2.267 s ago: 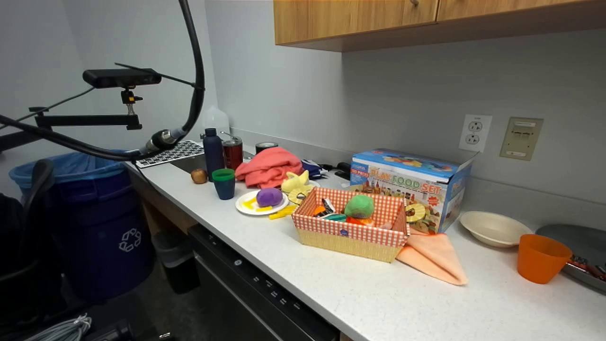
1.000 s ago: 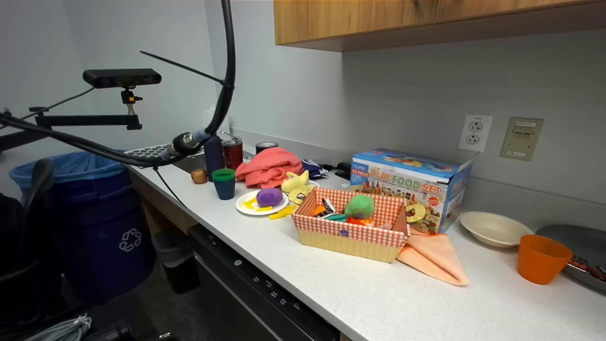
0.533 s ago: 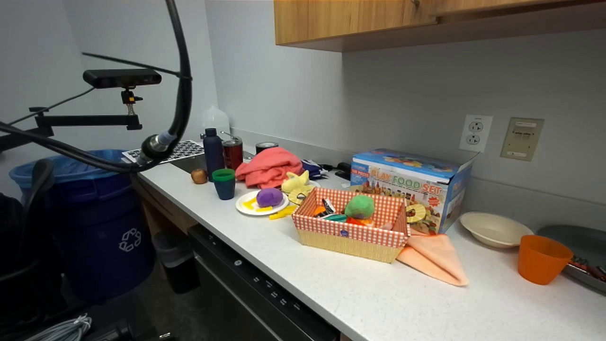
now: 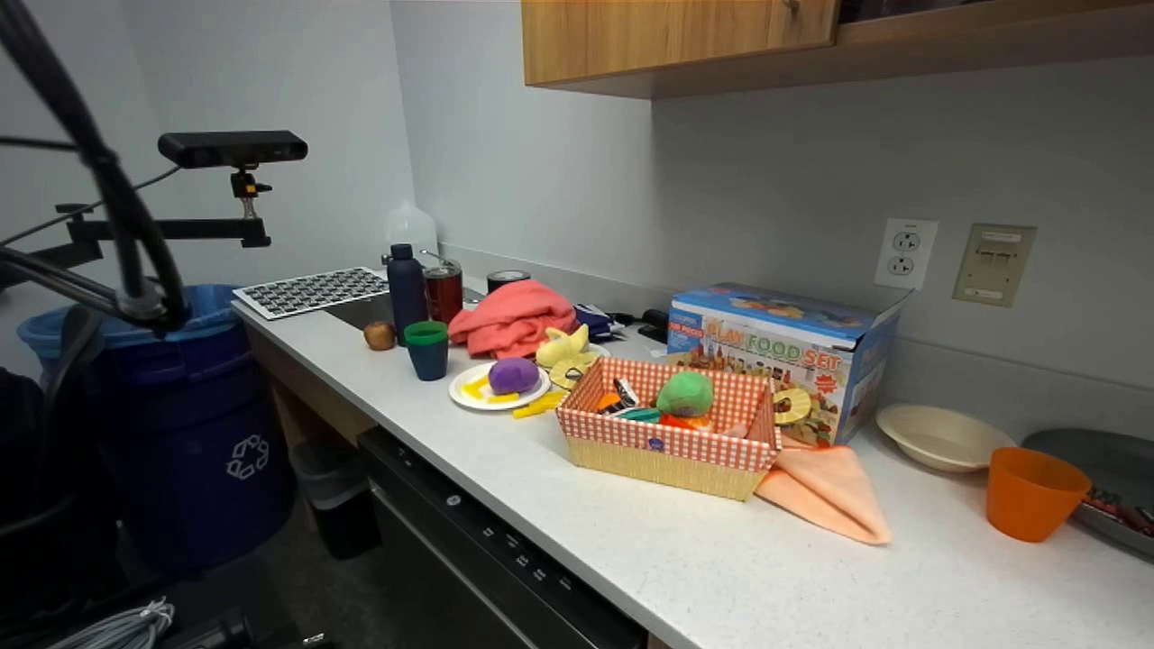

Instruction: Open the right door of the cabinet above the blue box, take the pineapple plush toy out of the cabinet and place it in the basket

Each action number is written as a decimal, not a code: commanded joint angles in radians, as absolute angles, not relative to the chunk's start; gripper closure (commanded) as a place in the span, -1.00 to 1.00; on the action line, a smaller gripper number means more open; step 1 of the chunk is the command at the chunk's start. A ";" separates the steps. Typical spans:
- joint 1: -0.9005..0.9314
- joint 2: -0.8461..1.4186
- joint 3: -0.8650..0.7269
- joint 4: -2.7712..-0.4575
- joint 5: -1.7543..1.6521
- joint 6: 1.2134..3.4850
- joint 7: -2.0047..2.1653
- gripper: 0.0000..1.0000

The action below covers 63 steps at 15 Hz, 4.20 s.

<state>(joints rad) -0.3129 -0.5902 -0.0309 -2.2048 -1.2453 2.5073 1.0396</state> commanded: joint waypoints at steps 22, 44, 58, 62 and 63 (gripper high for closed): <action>-0.086 -0.803 -0.062 -2.103 -1.015 1.982 0.638 -1.00; -0.254 -0.524 -0.010 -1.894 -0.612 2.323 0.355 -1.00; -0.386 -0.556 -0.054 -1.908 -0.835 2.302 0.503 -1.00; -0.422 -0.561 -0.102 -1.930 -0.849 2.316 0.553 -1.00; -0.431 -0.558 -0.109 -1.933 -0.858 2.319 0.567 -1.00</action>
